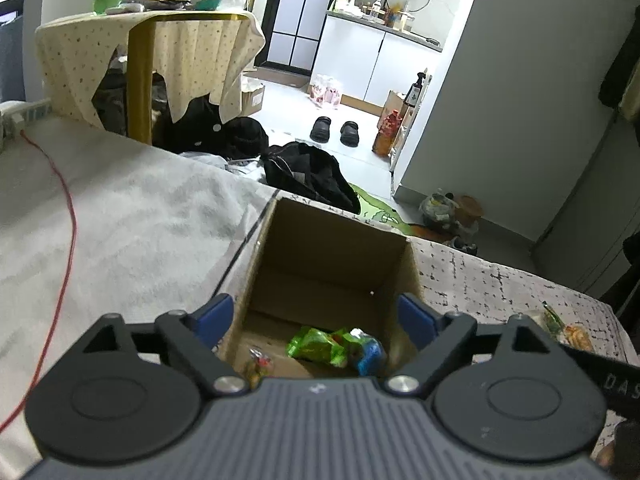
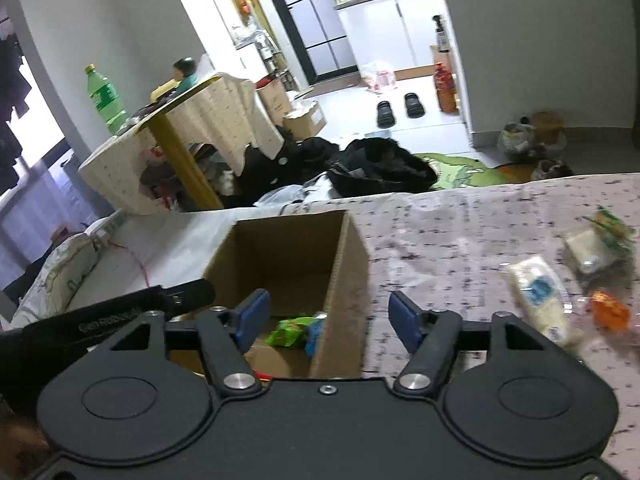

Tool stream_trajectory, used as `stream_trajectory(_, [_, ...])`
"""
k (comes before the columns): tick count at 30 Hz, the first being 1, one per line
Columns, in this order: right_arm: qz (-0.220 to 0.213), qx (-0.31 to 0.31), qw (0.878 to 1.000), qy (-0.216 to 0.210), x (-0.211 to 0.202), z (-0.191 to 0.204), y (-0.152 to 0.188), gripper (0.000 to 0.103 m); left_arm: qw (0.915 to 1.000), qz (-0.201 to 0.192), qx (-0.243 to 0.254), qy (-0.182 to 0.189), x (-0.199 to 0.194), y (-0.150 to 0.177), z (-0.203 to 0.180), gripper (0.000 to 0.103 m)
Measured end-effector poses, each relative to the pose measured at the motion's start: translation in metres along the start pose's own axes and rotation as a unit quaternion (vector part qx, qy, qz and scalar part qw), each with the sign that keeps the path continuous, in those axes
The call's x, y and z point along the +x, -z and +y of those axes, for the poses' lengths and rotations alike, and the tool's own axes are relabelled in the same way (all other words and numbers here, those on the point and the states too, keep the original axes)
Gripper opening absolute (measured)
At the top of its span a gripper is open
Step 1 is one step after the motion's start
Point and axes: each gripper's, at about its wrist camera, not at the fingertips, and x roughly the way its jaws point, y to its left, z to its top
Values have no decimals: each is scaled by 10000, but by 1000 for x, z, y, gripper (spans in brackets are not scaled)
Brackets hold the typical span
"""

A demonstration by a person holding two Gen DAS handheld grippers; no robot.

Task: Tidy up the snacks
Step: 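Carry both snacks over the cardboard box and release them inside, then return the left gripper to the pile and grasp the blue wrapped candy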

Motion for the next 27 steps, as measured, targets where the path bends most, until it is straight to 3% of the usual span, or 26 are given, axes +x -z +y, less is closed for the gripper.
stream_trajectory(5, [-39,58,9997,245,-15,-24,3,77,9999,-24,89,69,-5,6,-12,96])
stream_trajectory(15, [-230,197,9969,722,-46,-71,7,97,9979,60,576,292,-4,16,-56,97])
stream_trajectory(18, [-281,275,9958,821,-55,-85,10,103,9969,42,733,291,-2,20,-71,103])
stream_trajectory(27, [-246,583,9929,1008,-67,-122,17,103,9880,216,1403,611,6,30,-111,103])
